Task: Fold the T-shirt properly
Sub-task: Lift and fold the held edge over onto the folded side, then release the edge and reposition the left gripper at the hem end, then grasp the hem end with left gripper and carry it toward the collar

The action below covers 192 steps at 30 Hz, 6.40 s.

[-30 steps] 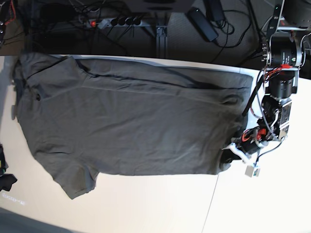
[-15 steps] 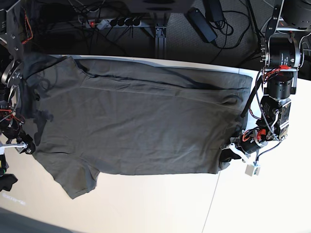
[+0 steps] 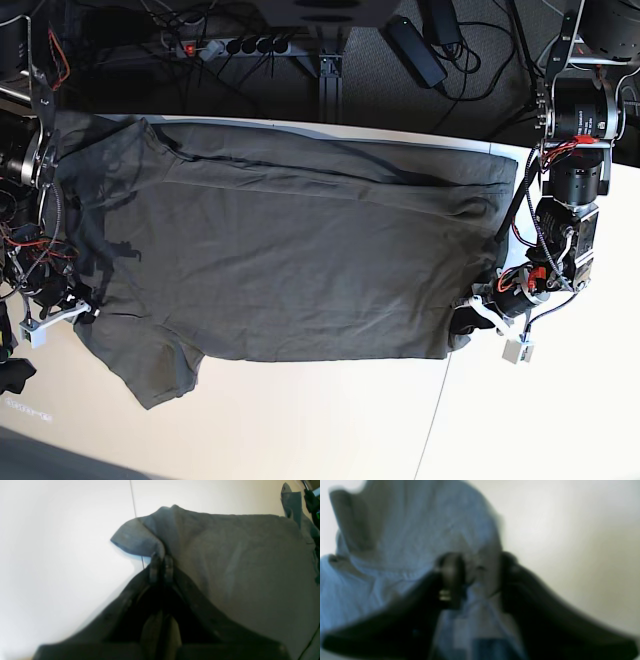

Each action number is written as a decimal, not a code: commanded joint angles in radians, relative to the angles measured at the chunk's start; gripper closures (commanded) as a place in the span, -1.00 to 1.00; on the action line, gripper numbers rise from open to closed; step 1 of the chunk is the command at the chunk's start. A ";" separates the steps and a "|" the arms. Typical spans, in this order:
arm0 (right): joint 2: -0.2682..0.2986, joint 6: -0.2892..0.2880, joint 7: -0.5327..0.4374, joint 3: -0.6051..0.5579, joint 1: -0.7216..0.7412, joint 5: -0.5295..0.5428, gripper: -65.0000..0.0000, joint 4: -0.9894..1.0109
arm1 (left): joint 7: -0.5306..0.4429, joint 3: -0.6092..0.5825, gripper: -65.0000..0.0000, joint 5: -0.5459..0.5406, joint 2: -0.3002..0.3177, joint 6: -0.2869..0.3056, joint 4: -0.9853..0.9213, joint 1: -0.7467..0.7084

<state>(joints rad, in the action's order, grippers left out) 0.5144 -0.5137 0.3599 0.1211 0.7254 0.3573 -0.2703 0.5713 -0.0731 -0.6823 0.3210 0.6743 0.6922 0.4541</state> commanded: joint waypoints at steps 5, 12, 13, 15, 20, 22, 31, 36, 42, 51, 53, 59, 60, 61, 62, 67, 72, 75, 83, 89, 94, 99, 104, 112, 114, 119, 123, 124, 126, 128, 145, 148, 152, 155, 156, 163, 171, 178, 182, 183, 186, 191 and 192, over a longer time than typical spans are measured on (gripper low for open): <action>0.009 -0.058 0.032 -0.048 0.008 -0.091 1.00 -0.088 | 0.015 -0.002 1.00 0.027 0.015 0.024 0.002 0.017; 0.011 -0.059 0.055 -0.048 0.008 -0.096 1.00 -0.225 | 0.008 -0.002 1.00 -0.022 0.026 0.024 0.008 0.039; 0.013 -0.059 0.069 -0.048 0.008 -0.096 1.00 -0.240 | 0.019 -0.002 1.00 -0.043 0.032 0.024 0.015 0.040; 0.025 -0.059 0.098 -0.048 0.004 -0.085 1.00 -0.266 | 0.071 -0.002 1.00 -0.089 0.044 0.024 0.044 0.039; 0.082 -0.060 0.132 -0.048 -0.061 0.011 1.00 -0.377 | 0.227 -0.002 1.00 -0.237 0.079 0.024 0.169 0.009; 0.105 -0.060 0.154 -0.048 -0.108 0.038 1.00 -0.438 | 0.275 -0.002 1.00 -0.267 0.090 0.024 0.230 -0.011; 0.229 -0.060 0.169 -0.034 -0.354 0.172 1.00 -0.684 | 0.309 -0.002 1.00 -0.311 0.157 0.024 0.568 -0.224; 0.259 -0.059 0.179 0.029 -0.458 0.185 1.00 -0.747 | 0.304 -0.002 1.00 -0.290 0.173 0.024 0.653 -0.297; 0.258 -0.059 0.202 0.133 -0.552 0.238 1.00 -0.752 | 0.285 -0.002 1.00 -0.278 0.175 0.024 0.653 -0.307; 0.241 -0.059 0.217 0.147 -0.623 0.286 0.27 -0.752 | 0.273 -0.002 1.00 -0.278 0.174 0.024 0.653 -0.307; 0.242 -0.059 0.216 0.150 -0.614 0.310 -0.10 -0.752 | 0.273 -0.002 1.00 -0.275 0.175 0.024 0.653 -0.308; 0.241 -0.059 0.214 0.195 -0.523 0.343 -0.14 -0.752 | 0.271 -0.002 1.00 -0.259 0.175 0.024 0.653 -0.308; 0.242 -0.059 0.214 0.195 -0.503 0.342 -0.14 -0.752 | 0.271 -0.002 1.00 -0.260 0.175 0.024 0.653 -0.308; 0.240 -0.059 0.214 0.195 -0.481 0.341 -0.14 -0.752 | 0.271 -0.002 1.00 -0.260 0.175 0.024 0.653 -0.308; 0.235 -0.059 0.214 0.195 -0.462 0.331 -0.14 -0.752 | 0.271 -0.002 1.00 -0.260 0.175 0.024 0.653 -0.308; 0.184 -0.059 0.216 0.172 -0.359 0.262 -0.14 -0.660 | 0.272 -0.002 1.00 -0.262 0.175 0.024 0.653 -0.308; 0.114 -0.059 0.107 0.148 -0.223 0.124 -0.14 -0.416 | 0.287 -0.002 1.00 -0.269 0.175 0.024 0.653 -0.308; 0.089 -0.060 0.099 0.139 -0.153 0.110 -0.14 -0.289 | 0.292 -0.002 1.00 -0.284 0.175 0.024 0.653 -0.308; 0.016 -0.066 0.112 0.036 -0.110 0.061 -0.14 -0.237 | 0.293 -0.002 1.00 -0.298 0.175 0.024 0.653 -0.307; -0.020 -0.066 0.123 -0.085 -0.111 0.061 -0.14 -0.236 | 0.293 -0.002 1.00 -0.298 0.175 0.024 0.653 -0.307; -0.015 -0.064 0.118 -0.108 -0.110 0.043 0.23 -0.237 | 0.293 -0.002 1.00 -0.298 0.175 0.024 0.653 -0.307; -0.010 -0.063 0.108 -0.108 -0.110 0.027 1.00 -0.249 | 0.277 -0.002 1.00 -0.302 0.175 0.024 0.653 -0.307; 0.028 -0.063 0.182 -0.108 -0.114 0.037 1.00 -0.333 | 0.287 -0.002 1.00 -0.313 0.182 0.024 0.687 -0.303; 0.192 -0.067 0.349 -0.021 -0.294 0.308 1.00 -0.762 | 0.301 -0.002 1.00 -0.332 0.245 0.024 0.826 -0.347; 0.225 -0.066 0.412 0.011 -0.344 0.371 1.00 -0.843 | 0.302 -0.002 1.00 -0.331 0.244 0.024 0.826 -0.355; 0.277 -0.067 0.472 0.125 -0.507 0.435 1.00 -1.007 | 0.318 -0.002 1.00 -0.331 0.245 0.024 0.826 -0.363; 0.286 -0.067 0.490 0.262 -0.683 0.460 1.00 -1.143 | 0.354 -0.002 1.00 -0.348 0.251 0.024 0.826 -0.372; 0.286 -0.067 0.490 0.294 -0.729 0.465 1.00 -1.170 | 0.362 -0.002 1.00 -0.362 0.255 0.024 0.826 -0.377; 0.286 -0.067 0.491 0.339 -0.801 0.475 1.00 -1.212 | 0.376 -0.002 1.00 -0.379 0.265 0.024 0.826 -0.379; 0.286 -0.067 0.493 0.376 -0.857 0.474 1.00 -1.240 | 0.376 -0.002 1.00 -0.390 0.275 0.024 0.826 -0.379; 0.221 -0.066 0.493 0.487 -1.022 0.515 1.00 -1.267 | 0.368 -0.002 0.33 -0.418 0.289 0.024 0.826 -0.470; 0.198 -0.066 0.470 0.487 -1.017 0.515 0.53 -1.267 | 0.367 -0.001 -0.09 -0.391 0.290 0.024 0.826 -0.471; 0.195 -0.066 0.451 0.489 -1.016 0.498 -0.36 -1.272 | 0.344 0.023 -0.12 -0.360 0.294 0.024 0.826 -0.471; 0.192 -0.065 0.444 0.502 -1.016 0.488 -0.36 -1.300 | 0.345 0.089 -0.12 -0.351 0.294 0.024 0.826 -0.473; 0.186 -0.065 0.444 0.512 -1.014 0.488 -0.36 -1.317 | 0.344 0.121 -0.12 -0.353 0.294 0.024 0.826 -0.475; 0.135 -0.066 0.435 0.523 -1.014 0.499 0.07 -1.407 | 0.345 0.238 -0.12 -0.398 0.291 0.024 0.825 -0.551; 0.027 -0.066 0.428 0.523 -1.017 0.451 1.00 -1.373 | 0.254 0.238 -0.13 -0.288 0.244 0.024 0.822 -0.616; 0.005 -0.066 0.425 0.523 -1.017 0.451 1.00 -1.325 | 0.250 0.238 -0.36 -0.340 0.225 0.024 0.805 -0.635; 0.003 -0.066 0.425 0.523 -1.017 0.451 1.00 -1.324 | 0.295 0.238 -0.36 -0.396 0.218 0.024 0.805 -0.643; 0.003 -0.066 0.425 0.523 -1.017 0.451 1.00 -1.324 | 0.295 0.238 -0.36 -0.399 0.216 0.024 0.805 -0.643; 0.002 -0.066 0.425 0.522 -1.017 0.451 1.00 -1.324 | 0.298 0.238 -0.36 -0.399 0.199 0.024 0.805 -0.643; 0.003 -0.066 0.425 0.522 -1.017 0.451 1.00 -1.324 | 0.297 0.236 -0.36 -0.378 0.166 0.024 0.805 -0.643; 0.003 -0.066 0.425 0.522 -1.017 0.451 1.00 -1.324 | 0.297 0.236 -0.36 -0.372 0.161 0.024 0.804 -0.643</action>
<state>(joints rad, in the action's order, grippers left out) 0.4953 -0.5167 0.8085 0.6323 -0.2966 0.7929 -1.5826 0.8825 0.1566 -1.0367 0.4667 0.6792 1.4845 -0.1997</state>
